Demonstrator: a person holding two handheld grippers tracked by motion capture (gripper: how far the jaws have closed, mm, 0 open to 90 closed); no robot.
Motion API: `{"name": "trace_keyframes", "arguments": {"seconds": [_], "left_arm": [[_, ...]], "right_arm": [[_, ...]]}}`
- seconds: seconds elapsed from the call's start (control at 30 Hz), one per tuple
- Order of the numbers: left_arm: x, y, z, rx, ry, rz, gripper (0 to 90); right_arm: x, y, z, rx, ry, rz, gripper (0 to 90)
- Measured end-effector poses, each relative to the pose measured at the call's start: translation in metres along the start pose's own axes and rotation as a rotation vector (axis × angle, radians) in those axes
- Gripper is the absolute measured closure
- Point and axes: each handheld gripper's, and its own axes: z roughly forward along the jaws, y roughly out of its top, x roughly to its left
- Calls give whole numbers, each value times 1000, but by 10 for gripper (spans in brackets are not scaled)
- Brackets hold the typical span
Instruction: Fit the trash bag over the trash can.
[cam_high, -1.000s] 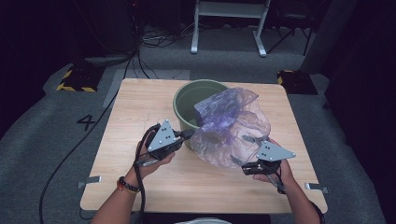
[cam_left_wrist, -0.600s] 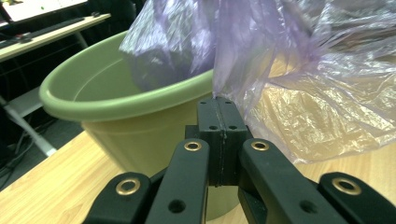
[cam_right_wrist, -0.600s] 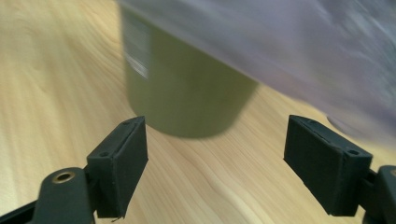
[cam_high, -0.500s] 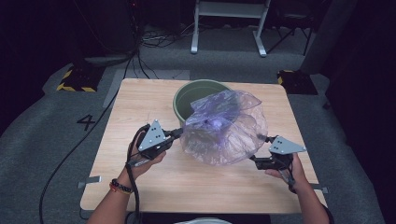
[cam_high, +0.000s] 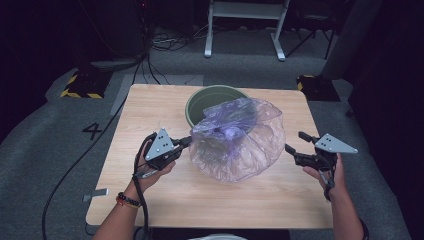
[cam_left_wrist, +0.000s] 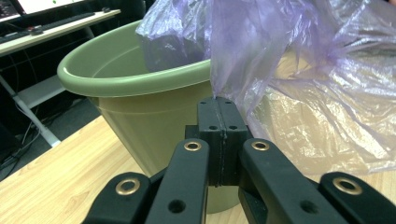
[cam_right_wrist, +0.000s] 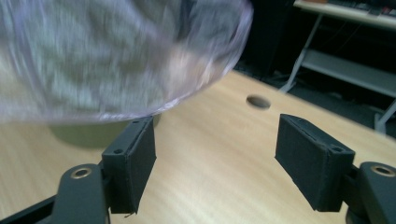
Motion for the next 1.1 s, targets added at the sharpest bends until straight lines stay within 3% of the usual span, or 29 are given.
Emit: {"name": "trace_keyframes", "arguments": {"seconds": [0.13,0.23,0.33,0.37,0.4,0.5,0.6,0.67,0.83,1.1], "left_arm": [[0,-1,-1,9,-10,7,854],[-1,-1,-1,17,-6,18,838],[-1,-1,-2,27,-4,21,696],[-1,-1,-3,26,0,15,696],[0,-1,-8,28,8,7,583],[1,-2,-13,34,9,-2,486],[2,-6,-19,77,44,-1,424],[2,-9,-25,86,58,-23,308],[-1,-8,-38,60,30,-47,165],[-13,2,-51,31,-45,-35,153]], "right_arm": [[1,29,1,-62,14,-12,284],[3,39,3,-83,25,-18,283],[6,53,7,-109,41,-25,282],[6,53,7,-109,41,-25,282],[8,57,10,-102,52,-37,282],[10,59,14,-90,64,-56,279],[14,61,21,-73,64,-81,275],[19,64,29,-57,64,-118,269],[19,68,41,-46,81,-115,269],[14,71,53,-5,67,-122,267]]}}
